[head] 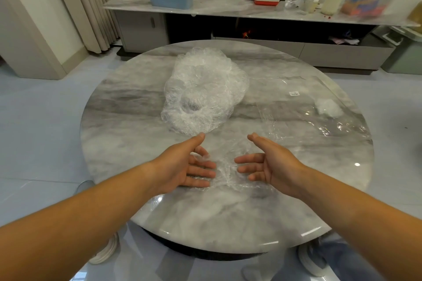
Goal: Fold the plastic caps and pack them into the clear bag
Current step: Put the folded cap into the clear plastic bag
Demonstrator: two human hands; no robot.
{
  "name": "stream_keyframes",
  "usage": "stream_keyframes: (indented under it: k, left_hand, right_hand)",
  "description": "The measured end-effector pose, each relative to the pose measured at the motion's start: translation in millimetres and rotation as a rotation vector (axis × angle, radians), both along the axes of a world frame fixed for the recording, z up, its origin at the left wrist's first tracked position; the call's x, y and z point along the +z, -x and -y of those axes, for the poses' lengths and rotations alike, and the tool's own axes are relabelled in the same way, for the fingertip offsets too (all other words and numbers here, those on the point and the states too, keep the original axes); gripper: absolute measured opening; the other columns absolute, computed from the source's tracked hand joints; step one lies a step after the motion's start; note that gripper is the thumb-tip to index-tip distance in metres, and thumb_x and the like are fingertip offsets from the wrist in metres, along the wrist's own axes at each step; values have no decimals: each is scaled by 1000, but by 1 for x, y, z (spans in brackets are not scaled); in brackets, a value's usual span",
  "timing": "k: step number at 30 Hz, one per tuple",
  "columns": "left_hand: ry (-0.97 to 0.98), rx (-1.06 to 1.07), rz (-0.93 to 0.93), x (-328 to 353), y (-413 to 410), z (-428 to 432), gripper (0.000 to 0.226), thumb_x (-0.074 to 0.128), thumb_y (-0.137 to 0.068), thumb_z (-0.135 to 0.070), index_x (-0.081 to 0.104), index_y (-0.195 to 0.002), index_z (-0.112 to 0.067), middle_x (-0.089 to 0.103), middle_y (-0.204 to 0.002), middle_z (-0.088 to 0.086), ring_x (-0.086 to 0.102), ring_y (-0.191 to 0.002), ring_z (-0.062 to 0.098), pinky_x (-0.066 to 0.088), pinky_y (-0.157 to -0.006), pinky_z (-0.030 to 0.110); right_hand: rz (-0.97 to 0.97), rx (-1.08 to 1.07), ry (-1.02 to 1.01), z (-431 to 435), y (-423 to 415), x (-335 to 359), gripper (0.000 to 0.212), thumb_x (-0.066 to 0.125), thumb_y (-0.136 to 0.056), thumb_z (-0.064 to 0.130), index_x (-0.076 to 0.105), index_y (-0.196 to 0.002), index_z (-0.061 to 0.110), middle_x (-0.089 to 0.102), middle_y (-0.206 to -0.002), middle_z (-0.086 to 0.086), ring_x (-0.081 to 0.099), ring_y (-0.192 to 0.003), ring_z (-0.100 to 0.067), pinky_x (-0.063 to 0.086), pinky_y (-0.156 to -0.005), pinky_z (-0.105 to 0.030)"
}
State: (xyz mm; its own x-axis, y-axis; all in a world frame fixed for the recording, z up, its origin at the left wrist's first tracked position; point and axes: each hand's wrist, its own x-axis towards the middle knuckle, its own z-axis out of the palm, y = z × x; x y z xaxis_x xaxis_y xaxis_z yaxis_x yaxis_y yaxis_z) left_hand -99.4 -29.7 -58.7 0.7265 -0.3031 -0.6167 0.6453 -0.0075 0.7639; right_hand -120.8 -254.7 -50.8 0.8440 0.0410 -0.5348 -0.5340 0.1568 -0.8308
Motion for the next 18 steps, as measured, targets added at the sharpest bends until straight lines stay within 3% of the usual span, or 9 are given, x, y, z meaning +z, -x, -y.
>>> stream_keyframes:
  k: [4, 7, 11, 16, 18]
  left_hand:
    - [-40, -17, 28, -4, 3, 0, 47, 61, -92, -52, 59, -92, -6, 74, -105, 23, 74, -97, 34, 59, -87, 49]
    - [-66, -30, 66, -5, 4, 1, 39, 66, -92, -42, 60, -94, -4, 72, -107, 26, 74, -96, 35, 60, -85, 49]
    - [-74, -34, 86, -6, 6, 0, 30, 73, -90, -31, 58, -89, -5, 71, -109, 27, 75, -93, 33, 61, -82, 47]
    - [-116, 3, 131, -6, 8, 0, 26, 79, -85, -18, 57, -95, -7, 71, -97, 23, 75, -90, 33, 63, -76, 47]
    - [-142, 39, 156, -5, 9, 1, 30, 82, -81, -11, 56, -95, -5, 68, -92, 22, 75, -85, 33, 63, -73, 45]
  right_hand:
    - [-7, 45, 30, 1, 0, -2, 46, 52, -102, 48, 44, -140, 23, 75, -103, -23, 70, -70, -27, 54, -50, -31]
    - [37, 65, 72, 1, 2, -1, 44, 51, -102, 48, 61, -119, 9, 74, -95, -21, 68, -69, -26, 53, -50, -33]
    - [140, 69, 165, 1, 8, 1, 45, 54, -101, 44, 67, -96, 1, 71, -88, -20, 66, -67, -26, 51, -47, -32]
    - [335, 273, 560, 5, 25, -7, 49, 56, -99, 49, 75, -83, 6, 68, -77, -4, 58, -61, -10, 46, -53, -24]
    - [411, 374, 705, 6, 29, -13, 59, 52, -100, 51, 70, -88, -4, 61, -77, -8, 56, -60, -5, 46, -63, -19]
